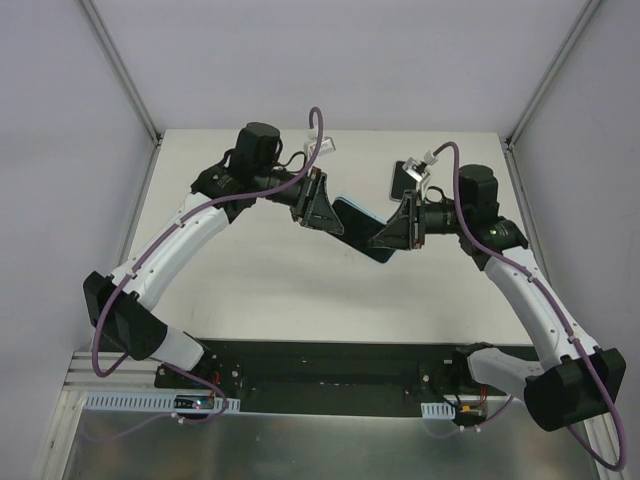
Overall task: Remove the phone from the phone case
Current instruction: Remove the phone case from the phone.
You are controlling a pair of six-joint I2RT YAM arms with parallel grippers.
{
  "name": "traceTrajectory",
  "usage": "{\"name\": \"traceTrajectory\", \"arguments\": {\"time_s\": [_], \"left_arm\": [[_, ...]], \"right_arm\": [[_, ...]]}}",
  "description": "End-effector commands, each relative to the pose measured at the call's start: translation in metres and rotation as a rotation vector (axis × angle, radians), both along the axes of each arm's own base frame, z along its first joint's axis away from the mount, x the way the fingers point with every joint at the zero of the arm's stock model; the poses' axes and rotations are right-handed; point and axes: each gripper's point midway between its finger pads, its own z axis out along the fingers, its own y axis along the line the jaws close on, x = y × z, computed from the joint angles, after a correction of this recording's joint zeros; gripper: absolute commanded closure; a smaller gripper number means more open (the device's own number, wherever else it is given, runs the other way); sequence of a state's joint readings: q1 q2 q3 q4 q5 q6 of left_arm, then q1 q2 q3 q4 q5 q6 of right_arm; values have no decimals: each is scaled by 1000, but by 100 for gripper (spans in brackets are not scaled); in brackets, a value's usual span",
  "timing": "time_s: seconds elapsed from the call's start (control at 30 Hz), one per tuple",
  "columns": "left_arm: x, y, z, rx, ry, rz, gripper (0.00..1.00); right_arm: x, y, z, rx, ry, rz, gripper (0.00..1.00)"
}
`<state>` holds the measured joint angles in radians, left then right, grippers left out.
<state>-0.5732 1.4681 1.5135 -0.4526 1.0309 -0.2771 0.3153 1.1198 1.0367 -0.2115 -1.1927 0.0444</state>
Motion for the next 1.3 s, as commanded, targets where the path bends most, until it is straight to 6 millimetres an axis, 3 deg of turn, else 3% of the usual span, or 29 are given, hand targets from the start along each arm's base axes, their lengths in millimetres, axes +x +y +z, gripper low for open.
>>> {"name": "traceTrajectory", "arguments": {"time_s": [0.0, 0.17, 0.37, 0.67, 0.8, 0.83, 1.0, 1.1, 1.13, 1.27], "left_arm": [[-13, -3, 10, -42, -12, -28, 62], [-13, -4, 9, -54, -4, -12, 54], [-13, -4, 7, -73, 1, -9, 54], [-15, -8, 13, -108, 19, -31, 73], [-15, -9, 18, -123, 8, -61, 100], [-16, -9, 20, -129, -7, -74, 100], [-17, -4, 6, -81, -96, -124, 100], [-16, 0, -10, -38, -152, -145, 100], [-15, 2, -16, -20, -166, -148, 100], [-9, 7, -34, 51, -251, -176, 100]], "right_arm": [[7, 1, 22, 41, -149, -17, 100], [10, 1, 22, 45, -153, -31, 100], [14, 1, 27, 64, -158, -44, 100], [20, 2, 26, 80, -156, -60, 100], [19, 2, 20, 75, -155, -59, 100], [19, 2, 17, 71, -151, -62, 100], [21, -1, 7, 40, -168, -77, 69], [20, -3, 4, 18, -153, -88, 57], [19, -3, 3, 15, -152, -90, 46], [21, -4, 4, 6, -163, -101, 35]]}}
